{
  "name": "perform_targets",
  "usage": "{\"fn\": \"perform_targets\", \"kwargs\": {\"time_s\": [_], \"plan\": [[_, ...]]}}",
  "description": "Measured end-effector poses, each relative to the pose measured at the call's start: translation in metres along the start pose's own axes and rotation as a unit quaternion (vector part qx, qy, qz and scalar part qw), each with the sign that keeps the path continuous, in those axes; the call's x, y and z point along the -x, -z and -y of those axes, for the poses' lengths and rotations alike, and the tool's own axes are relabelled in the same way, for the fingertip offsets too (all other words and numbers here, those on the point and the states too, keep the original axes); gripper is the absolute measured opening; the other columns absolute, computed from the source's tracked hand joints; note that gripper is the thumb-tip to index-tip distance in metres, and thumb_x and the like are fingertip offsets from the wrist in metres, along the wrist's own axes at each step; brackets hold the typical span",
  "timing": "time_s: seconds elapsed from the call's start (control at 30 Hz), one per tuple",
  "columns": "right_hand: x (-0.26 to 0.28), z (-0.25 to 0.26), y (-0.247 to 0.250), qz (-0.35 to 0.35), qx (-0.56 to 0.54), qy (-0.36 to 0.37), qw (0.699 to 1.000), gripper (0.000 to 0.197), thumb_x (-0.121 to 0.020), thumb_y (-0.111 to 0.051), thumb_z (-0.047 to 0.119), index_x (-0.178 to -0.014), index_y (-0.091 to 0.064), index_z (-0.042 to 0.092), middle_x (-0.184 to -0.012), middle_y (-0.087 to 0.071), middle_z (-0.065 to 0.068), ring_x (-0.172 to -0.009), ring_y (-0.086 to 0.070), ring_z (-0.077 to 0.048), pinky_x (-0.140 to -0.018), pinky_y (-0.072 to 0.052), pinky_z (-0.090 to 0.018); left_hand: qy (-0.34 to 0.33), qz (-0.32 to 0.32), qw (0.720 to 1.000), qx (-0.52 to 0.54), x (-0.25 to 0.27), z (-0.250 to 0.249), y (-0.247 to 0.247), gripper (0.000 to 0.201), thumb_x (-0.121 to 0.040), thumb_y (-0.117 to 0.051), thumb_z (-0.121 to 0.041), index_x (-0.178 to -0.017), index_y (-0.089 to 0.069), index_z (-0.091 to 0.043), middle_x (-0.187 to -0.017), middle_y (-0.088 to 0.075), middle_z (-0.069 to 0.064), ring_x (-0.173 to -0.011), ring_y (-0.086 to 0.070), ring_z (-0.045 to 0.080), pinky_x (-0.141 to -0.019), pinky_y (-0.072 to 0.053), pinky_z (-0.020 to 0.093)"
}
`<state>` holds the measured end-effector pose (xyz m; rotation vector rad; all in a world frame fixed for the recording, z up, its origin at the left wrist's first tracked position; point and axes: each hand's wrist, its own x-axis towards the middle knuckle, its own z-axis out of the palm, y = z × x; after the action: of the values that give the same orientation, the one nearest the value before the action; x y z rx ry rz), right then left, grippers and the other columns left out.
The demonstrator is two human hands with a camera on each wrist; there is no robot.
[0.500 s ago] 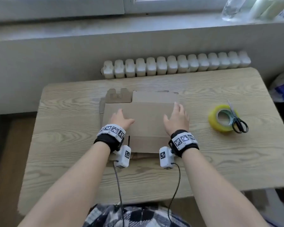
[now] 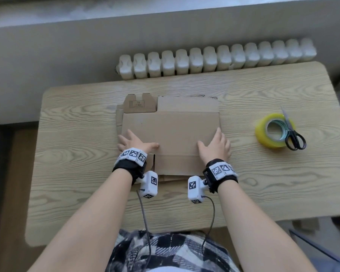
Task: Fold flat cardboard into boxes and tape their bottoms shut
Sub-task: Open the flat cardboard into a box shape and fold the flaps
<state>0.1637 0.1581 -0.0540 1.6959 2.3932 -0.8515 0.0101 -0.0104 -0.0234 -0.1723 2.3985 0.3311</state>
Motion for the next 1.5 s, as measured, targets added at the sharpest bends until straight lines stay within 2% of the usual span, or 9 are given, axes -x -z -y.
{"fn": "perform_targets", "kwargs": {"time_s": [0.27,0.4,0.53,0.8,0.97,1.17,1.27,1.37,1.5], "plan": [[0.002,-0.001,-0.002,0.009,-0.003,-0.014,1.000,0.093,-0.086,-0.064,0.046,-0.157,-0.011,0.020,-0.162,-0.018,-0.001,-0.146,-0.016,-0.030,-0.117,-0.019,-0.046,-0.010,0.024,1.000,-0.017,-0.001,0.008,-0.001,0.140,-0.058,-0.089,-0.054,-0.156,0.007,-0.027,-0.163,0.014,0.009,-0.150,0.002,0.036,-0.117,-0.015,0.053],[0.014,-0.001,-0.005,-0.041,0.011,-0.077,0.996,0.085,-0.078,-0.069,0.055,-0.141,-0.035,0.010,-0.145,-0.036,-0.014,-0.132,-0.031,-0.033,-0.108,-0.029,-0.046,0.004,0.001,1.000,-0.010,0.003,0.011,-0.006,0.142,-0.055,-0.090,-0.055,-0.156,0.007,-0.033,-0.162,0.015,0.016,-0.149,0.000,0.039,-0.119,-0.015,0.054],[0.019,-0.005,0.000,-0.026,-0.027,-0.088,0.995,0.082,-0.079,-0.069,0.053,-0.142,-0.037,0.012,-0.138,-0.041,-0.015,-0.129,-0.038,-0.034,-0.105,-0.032,-0.044,0.008,0.000,1.000,-0.005,0.011,0.010,-0.001,0.142,-0.053,-0.089,-0.058,-0.156,0.005,-0.030,-0.161,0.002,0.020,-0.148,-0.004,0.038,-0.117,-0.019,0.053],[0.015,0.015,0.044,-0.039,-0.105,0.013,0.994,0.083,-0.089,-0.062,0.048,-0.154,-0.023,0.013,-0.148,-0.037,-0.011,-0.134,-0.041,-0.030,-0.105,-0.036,-0.038,-0.063,-0.016,0.995,0.081,0.022,0.002,0.031,0.132,-0.055,-0.081,-0.071,-0.157,-0.009,-0.028,-0.158,-0.022,0.012,-0.144,-0.018,0.037,-0.114,-0.024,0.054],[0.017,0.031,0.070,-0.076,-0.153,0.057,0.984,0.077,-0.090,-0.059,0.050,-0.153,-0.028,0.018,-0.148,-0.043,-0.005,-0.135,-0.042,-0.024,-0.106,-0.036,-0.038,-0.142,0.002,0.964,0.223,0.032,-0.013,0.050,0.136,-0.037,-0.063,-0.095,-0.151,-0.031,-0.029,-0.156,-0.036,0.003,-0.140,-0.036,0.027,-0.114,-0.033,0.049],[0.027,0.039,0.083,-0.072,-0.195,0.075,0.975,0.068,-0.093,-0.055,0.047,-0.152,-0.032,0.020,-0.151,-0.043,-0.001,-0.138,-0.039,-0.022,-0.111,-0.032,-0.037,-0.209,0.034,0.916,0.342,0.060,-0.023,0.066,0.097,-0.075,-0.061,-0.074,-0.152,-0.035,-0.022,-0.154,-0.040,-0.001,-0.139,-0.040,0.022,-0.115,-0.030,0.043],[0.033,0.042,0.086,-0.079,-0.255,0.075,0.961,0.062,-0.095,-0.055,0.040,-0.149,-0.037,0.017,-0.147,-0.049,-0.003,-0.135,-0.044,-0.024,-0.111,-0.035,-0.036,-0.186,0.050,0.908,0.372,0.052,-0.019,0.062,0.100,-0.064,-0.046,-0.096,-0.140,-0.053,-0.031,-0.139,-0.057,-0.003,-0.130,-0.051,0.024,-0.113,-0.034,0.048],[0.038,0.046,0.092,-0.096,-0.347,0.050,0.932,0.045,-0.098,-0.049,0.028,-0.140,-0.047,0.012,-0.134,-0.059,-0.008,-0.122,-0.054,-0.025,-0.100,-0.040,-0.032,-0.176,0.076,0.891,0.412,-0.003,-0.003,0.035,0.096,-0.066,-0.029,-0.100,-0.128,-0.062,-0.034,-0.126,-0.066,-0.002,-0.122,-0.057,0.025,-0.112,-0.036,0.049],[0.042,0.048,0.100,-0.113,-0.402,0.049,0.907,0.032,-0.100,-0.042,0.018,-0.123,-0.061,0.009,-0.103,-0.063,-0.004,-0.104,-0.058,-0.025,-0.077,-0.036,-0.023,-0.174,0.045,0.879,0.442,0.047,-0.005,0.053,0.095,-0.081,-0.024,-0.089,-0.151,-0.030,-0.024,-0.148,-0.028,-0.011,-0.129,-0.037,0.016,-0.118,-0.022,0.052]]}}
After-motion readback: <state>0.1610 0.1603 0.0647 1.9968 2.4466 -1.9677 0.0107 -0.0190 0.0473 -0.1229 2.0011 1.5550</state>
